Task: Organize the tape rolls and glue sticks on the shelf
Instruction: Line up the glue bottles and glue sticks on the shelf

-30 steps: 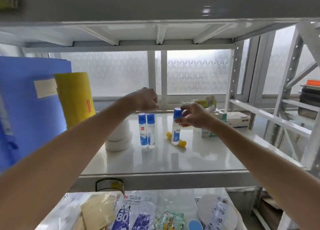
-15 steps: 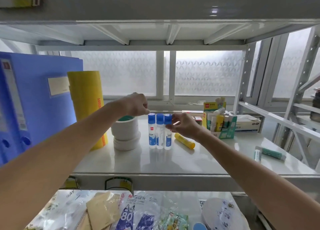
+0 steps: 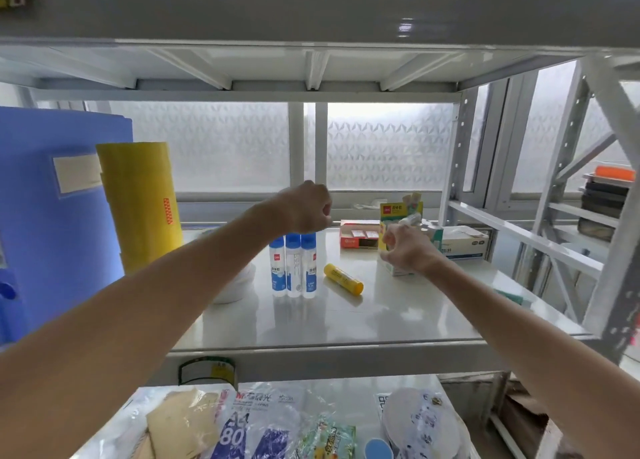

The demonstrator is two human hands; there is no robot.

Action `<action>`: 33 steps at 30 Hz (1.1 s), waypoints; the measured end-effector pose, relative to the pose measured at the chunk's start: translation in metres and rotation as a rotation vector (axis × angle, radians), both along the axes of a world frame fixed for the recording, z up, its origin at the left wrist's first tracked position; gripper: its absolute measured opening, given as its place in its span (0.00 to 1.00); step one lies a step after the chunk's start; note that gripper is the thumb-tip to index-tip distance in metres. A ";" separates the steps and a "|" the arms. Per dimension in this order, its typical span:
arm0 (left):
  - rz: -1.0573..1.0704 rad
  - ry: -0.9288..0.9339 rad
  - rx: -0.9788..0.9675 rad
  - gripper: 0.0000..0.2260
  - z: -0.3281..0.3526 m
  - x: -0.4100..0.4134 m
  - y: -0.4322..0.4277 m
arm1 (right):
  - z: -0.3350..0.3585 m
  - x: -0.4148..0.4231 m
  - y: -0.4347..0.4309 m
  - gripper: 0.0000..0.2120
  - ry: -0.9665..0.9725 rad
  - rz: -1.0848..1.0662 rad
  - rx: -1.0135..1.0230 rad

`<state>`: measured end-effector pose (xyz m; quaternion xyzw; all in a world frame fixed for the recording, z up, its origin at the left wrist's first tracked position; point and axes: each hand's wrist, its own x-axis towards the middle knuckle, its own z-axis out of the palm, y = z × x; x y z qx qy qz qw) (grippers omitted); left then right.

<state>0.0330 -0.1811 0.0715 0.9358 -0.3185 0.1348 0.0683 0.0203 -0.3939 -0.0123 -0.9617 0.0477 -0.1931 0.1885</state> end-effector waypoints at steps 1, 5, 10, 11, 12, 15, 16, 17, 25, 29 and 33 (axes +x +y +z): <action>-0.020 -0.011 0.033 0.06 -0.004 -0.002 -0.012 | 0.003 -0.004 -0.009 0.08 -0.001 -0.027 -0.005; -0.071 0.000 0.197 0.11 -0.035 -0.002 -0.054 | 0.013 -0.017 -0.040 0.02 0.033 -0.091 -0.042; -0.109 0.024 0.361 0.18 -0.080 0.002 -0.077 | 0.018 -0.012 -0.065 0.09 0.020 -0.106 -0.038; -0.122 0.021 0.385 0.18 -0.086 0.003 -0.079 | 0.019 -0.008 -0.067 0.11 0.007 -0.090 -0.030; -0.132 0.015 0.410 0.17 -0.092 0.005 -0.080 | 0.020 -0.004 -0.068 0.13 -0.007 -0.069 -0.017; -0.167 -0.033 0.465 0.12 -0.104 0.009 -0.081 | 0.017 0.010 -0.069 0.16 -0.029 -0.044 -0.005; -0.183 -0.049 0.474 0.10 -0.106 0.011 -0.082 | 0.014 0.015 -0.069 0.16 -0.025 -0.049 -0.008; -0.199 -0.059 0.480 0.10 -0.107 0.012 -0.082 | 0.011 0.021 -0.069 0.16 -0.024 -0.053 -0.005; -0.259 -0.114 0.437 0.11 -0.096 0.016 -0.082 | 0.002 0.034 -0.068 0.13 -0.037 -0.046 0.043; -0.198 -0.091 0.202 0.09 -0.068 0.021 -0.079 | 0.018 0.026 -0.073 0.12 -0.058 -0.067 0.042; -0.163 -0.026 0.086 0.07 -0.046 0.025 -0.073 | 0.040 0.011 -0.069 0.14 -0.140 -0.014 0.088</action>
